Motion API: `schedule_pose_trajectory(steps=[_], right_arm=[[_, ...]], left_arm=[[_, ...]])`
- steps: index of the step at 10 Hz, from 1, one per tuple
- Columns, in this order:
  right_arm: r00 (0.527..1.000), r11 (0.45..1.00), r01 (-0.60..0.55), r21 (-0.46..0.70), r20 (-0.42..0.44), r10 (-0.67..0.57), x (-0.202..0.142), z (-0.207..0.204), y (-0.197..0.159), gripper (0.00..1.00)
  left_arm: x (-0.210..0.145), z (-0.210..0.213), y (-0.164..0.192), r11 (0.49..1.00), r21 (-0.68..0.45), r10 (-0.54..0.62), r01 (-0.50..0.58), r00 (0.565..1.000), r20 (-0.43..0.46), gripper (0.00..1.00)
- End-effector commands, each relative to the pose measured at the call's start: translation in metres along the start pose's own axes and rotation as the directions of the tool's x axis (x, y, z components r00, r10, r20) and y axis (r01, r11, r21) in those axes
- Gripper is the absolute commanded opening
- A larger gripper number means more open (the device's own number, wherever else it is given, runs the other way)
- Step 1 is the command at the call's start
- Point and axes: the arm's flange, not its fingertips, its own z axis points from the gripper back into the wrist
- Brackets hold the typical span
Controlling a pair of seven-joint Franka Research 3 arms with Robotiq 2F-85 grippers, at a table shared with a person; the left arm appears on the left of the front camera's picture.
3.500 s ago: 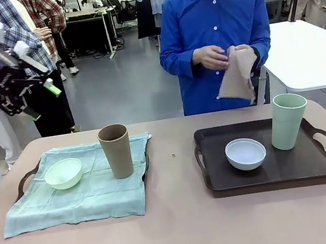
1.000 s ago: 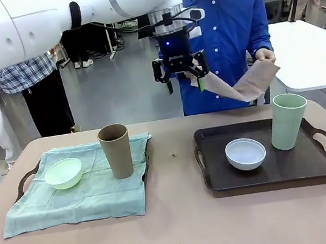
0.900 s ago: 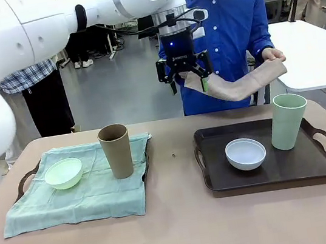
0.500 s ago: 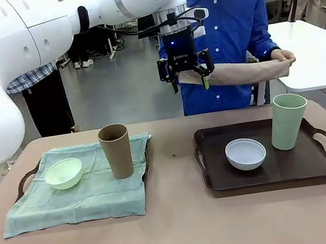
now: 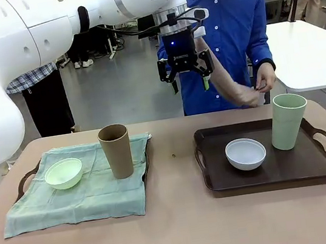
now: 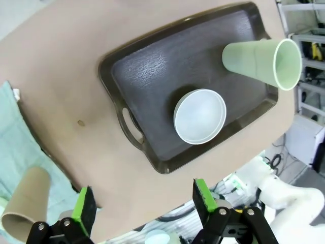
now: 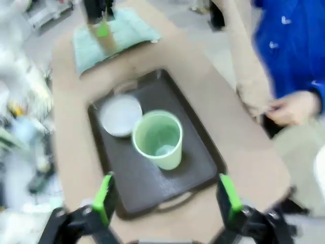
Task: Set up a tray with a mat and arrange the tableware.
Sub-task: Pick up the Picnic Bowl and Reusable plastic cup from the Handle tray in front of the human's position and hold them in the air.
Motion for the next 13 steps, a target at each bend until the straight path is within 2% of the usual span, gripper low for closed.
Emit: schedule_pose_trajectory(steps=[1, 2, 3, 7, 10, 11, 13], right_arm=[[0.957, 0.956, -0.291, 0.021, -0.004, 0.291, -0.022, -0.015, -0.029, 1.0], [0.92, 0.916, -0.391, 0.085, 0.004, 0.392, -0.029, -0.024, -0.042, 1.0], [0.909, 0.9, -0.413, 0.138, 0.013, 0.416, -0.037, -0.033, -0.052, 1.0], [0.936, 0.888, -0.338, 0.311, 0.01, 0.352, -0.056, -0.069, -0.075, 1.0], [0.946, 0.894, -0.311, 0.324, 0.015, 0.323, -0.062, -0.103, -0.089, 1.0], [0.947, 0.896, -0.307, 0.322, 0.014, 0.32, -0.064, -0.114, -0.09, 1.0], [0.948, 0.893, -0.307, 0.33, 0.03, 0.315, -0.069, -0.135, -0.092, 1.0]], left_arm=[[0.002, -0.007, 0.002, 1.0, 0.019, -0.005, 0.005, 1.0, 0.029, 1.0], [0.002, -0.009, -0.001, 0.999, 0.044, -0.016, 0.014, 0.999, 0.051, 1.0], [-0.001, -0.016, -0.002, 0.998, 0.066, -0.021, 0.017, 0.998, 0.06, 1.0], [0.006, -0.06, -0.001, 1.0, 0.022, -0.015, 0.014, 0.999, 0.035, 1.0], [0.015, -0.108, -0.016, 0.995, 0.101, 0.003, -0.018, 0.988, 0.152, 1.0], [0.014, -0.118, -0.02, 0.993, 0.111, 0.01, -0.028, 0.988, 0.155, 1.0], [0.008, -0.131, -0.029, 0.979, 0.15, 0.11, -0.135, 0.98, 0.166, 1.0]])
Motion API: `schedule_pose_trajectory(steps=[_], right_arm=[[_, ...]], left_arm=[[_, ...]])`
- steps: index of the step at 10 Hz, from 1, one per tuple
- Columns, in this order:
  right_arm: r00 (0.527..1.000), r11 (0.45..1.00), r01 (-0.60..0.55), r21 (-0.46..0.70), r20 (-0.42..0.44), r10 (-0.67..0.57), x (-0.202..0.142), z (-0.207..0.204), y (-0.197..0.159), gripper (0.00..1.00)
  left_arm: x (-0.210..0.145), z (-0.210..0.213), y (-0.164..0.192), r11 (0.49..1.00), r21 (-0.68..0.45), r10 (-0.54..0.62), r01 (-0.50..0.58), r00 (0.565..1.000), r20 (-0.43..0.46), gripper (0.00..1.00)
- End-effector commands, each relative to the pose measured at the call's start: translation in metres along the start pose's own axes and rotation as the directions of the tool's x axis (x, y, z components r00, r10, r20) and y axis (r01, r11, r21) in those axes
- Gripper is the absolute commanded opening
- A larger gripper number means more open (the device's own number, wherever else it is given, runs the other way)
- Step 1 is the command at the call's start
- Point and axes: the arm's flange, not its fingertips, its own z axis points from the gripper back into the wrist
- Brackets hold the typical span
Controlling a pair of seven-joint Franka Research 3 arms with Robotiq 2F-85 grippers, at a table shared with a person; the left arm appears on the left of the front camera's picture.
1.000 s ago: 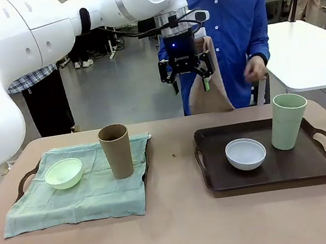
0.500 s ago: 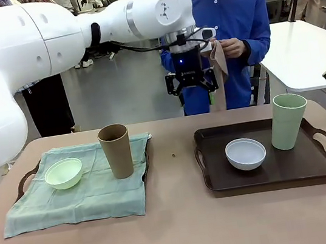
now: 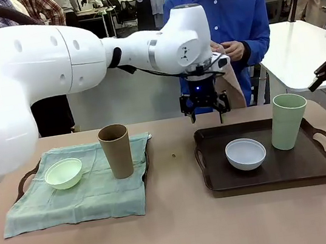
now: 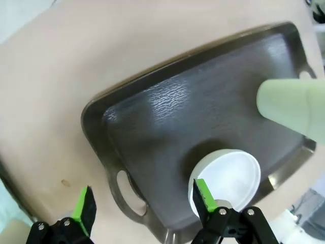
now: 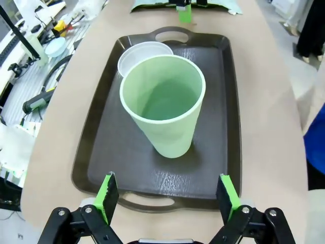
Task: Set up a tray with a mat and arrange the tableware.
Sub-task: Pick up the Picnic Bowl and Reusable plastic cup from the Handle tray in front of the human's position and hold them in the air.
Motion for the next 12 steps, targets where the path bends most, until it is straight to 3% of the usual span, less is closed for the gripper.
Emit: schedule_pose_trajectory(steps=[1, 5, 12], right_arm=[[1.0, 1.0, 0.018, -0.013, 0.019, -0.018, -0.004, -0.015, -0.011, 1.0], [0.999, 1.0, 0.005, 0.02, 0.033, -0.005, -0.016, -0.055, -0.022, 1.0], [0.997, 0.997, -0.07, 0.012, 0.034, 0.07, -0.001, -0.101, -0.023, 1.0]], left_arm=[[-0.02, 0.002, -0.008, 0.983, 0.083, 0.163, -0.163, 0.987, 0.005, 1.0], [-0.03, -0.014, -0.018, 0.973, 0.1, 0.215, -0.21, 0.976, -0.042, 1.0], [-0.03, -0.033, -0.015, 0.974, 0.071, 0.222, -0.215, 0.97, -0.1, 1.0]])
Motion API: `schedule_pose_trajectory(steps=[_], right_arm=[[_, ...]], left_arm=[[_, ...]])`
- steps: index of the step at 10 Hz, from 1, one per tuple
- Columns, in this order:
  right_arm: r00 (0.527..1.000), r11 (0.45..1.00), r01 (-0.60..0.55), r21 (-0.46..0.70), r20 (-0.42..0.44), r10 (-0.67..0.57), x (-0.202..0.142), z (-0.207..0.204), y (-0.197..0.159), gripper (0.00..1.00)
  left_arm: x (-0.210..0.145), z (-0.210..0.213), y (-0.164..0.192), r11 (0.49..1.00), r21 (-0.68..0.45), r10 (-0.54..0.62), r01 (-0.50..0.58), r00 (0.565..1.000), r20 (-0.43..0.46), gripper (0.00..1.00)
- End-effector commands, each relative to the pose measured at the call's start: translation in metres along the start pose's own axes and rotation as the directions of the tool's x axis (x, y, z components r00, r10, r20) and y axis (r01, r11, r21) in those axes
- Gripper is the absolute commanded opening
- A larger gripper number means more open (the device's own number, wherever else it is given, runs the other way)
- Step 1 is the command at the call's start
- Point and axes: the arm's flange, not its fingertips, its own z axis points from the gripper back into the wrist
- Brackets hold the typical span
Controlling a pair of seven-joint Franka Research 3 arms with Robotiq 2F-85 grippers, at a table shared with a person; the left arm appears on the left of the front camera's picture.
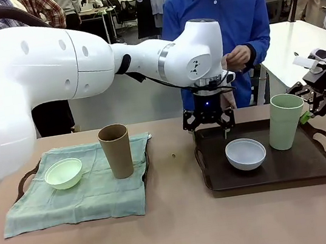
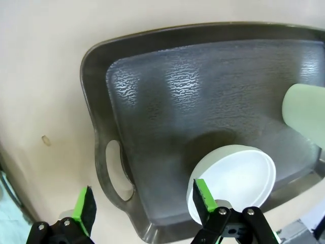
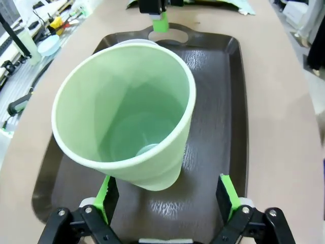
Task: Set up a tray with a mat and arrange the tableware.
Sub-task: Pick up the Picnic Bowl and Reusable plastic cup from the Handle tray in front of the human's position and hold them in the air.
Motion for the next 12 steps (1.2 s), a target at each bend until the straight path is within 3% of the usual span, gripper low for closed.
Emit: schedule_pose_trajectory(steps=[1, 4, 9, 12], right_arm=[[1.0, 1.0, -0.003, 0.012, -0.024, 0.003, 0.004, -0.014, 0.012, 1.0], [0.998, 0.998, 0.017, 0.062, -0.055, -0.014, 0.007, -0.025, 0.019, 1.0], [1.0, 0.998, -0.02, 0.061, -0.021, 0.021, 0.01, -0.032, 0.01, 1.0], [1.0, 0.998, -0.012, 0.058, -0.022, 0.013, 0.007, -0.035, 0.002, 1.0]], left_arm=[[0.004, -0.004, 0.004, 1.0, -0.024, 0.017, -0.018, 0.999, -0.048, 1.0], [0.011, -0.007, 0.007, 0.999, -0.03, 0.017, -0.019, 0.997, -0.075, 1.0], [0.008, -0.03, -0.014, 0.998, -0.051, -0.034, 0.025, 0.983, -0.179, 1.0], [-0.002, -0.019, -0.018, 0.999, -0.045, -0.032, 0.028, 0.996, -0.089, 1.0]])
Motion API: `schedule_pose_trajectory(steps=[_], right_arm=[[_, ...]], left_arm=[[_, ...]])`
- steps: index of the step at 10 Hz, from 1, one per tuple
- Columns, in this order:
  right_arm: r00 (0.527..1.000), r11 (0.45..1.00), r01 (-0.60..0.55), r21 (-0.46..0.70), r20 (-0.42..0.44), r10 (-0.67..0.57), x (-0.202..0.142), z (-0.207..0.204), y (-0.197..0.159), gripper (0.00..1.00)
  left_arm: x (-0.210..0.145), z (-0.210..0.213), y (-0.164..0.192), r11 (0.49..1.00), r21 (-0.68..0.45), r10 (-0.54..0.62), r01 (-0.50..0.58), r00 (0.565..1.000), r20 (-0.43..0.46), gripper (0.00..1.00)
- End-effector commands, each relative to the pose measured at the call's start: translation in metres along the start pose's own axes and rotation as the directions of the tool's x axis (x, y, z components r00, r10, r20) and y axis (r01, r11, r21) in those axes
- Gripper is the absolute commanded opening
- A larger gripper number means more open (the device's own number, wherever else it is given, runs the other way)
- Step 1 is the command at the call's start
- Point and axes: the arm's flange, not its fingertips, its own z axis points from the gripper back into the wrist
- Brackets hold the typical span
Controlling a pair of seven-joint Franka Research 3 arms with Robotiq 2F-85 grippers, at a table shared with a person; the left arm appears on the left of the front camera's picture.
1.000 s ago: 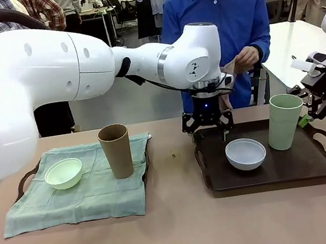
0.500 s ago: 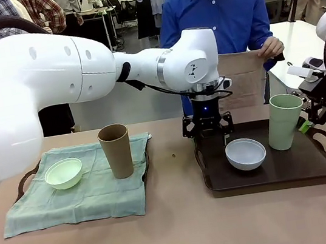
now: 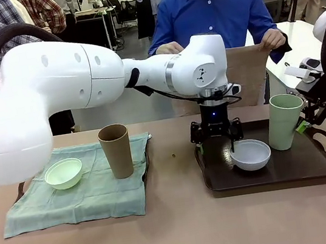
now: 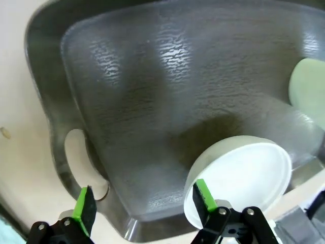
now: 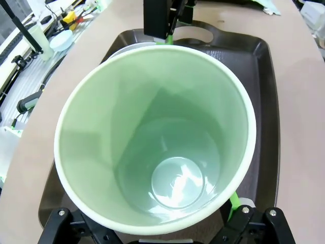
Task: Set up a tray with a mat and arrange the tableware.
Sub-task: Pick up the Picnic Bowl and Reusable plastic cup from the Handle tray in front of the human's position and hold them in the air.
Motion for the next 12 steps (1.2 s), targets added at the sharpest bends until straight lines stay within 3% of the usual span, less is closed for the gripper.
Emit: schedule_pose_trajectory(steps=[1, 9, 12], right_arm=[[1.0, 1.0, -0.003, -0.019, -0.003, 0.003, -0.002, -0.003, -0.008, 1.0], [0.999, 1.0, -0.025, 0.006, 0.031, 0.024, 0.002, -0.007, -0.013, 1.0], [0.996, 0.998, -0.065, 0.027, 0.064, 0.063, 0.007, -0.009, -0.014, 1.0]], left_arm=[[-0.001, 0.014, 0.0, 1.0, 0.004, -0.008, 0.008, 0.999, 0.052, 1.0], [0.0, 0.0, -0.029, 0.993, -0.005, -0.117, 0.117, 0.993, 0.015, 1.0], [0.004, -0.006, -0.032, 0.981, -0.012, -0.192, 0.193, 0.98, 0.046, 1.0]])
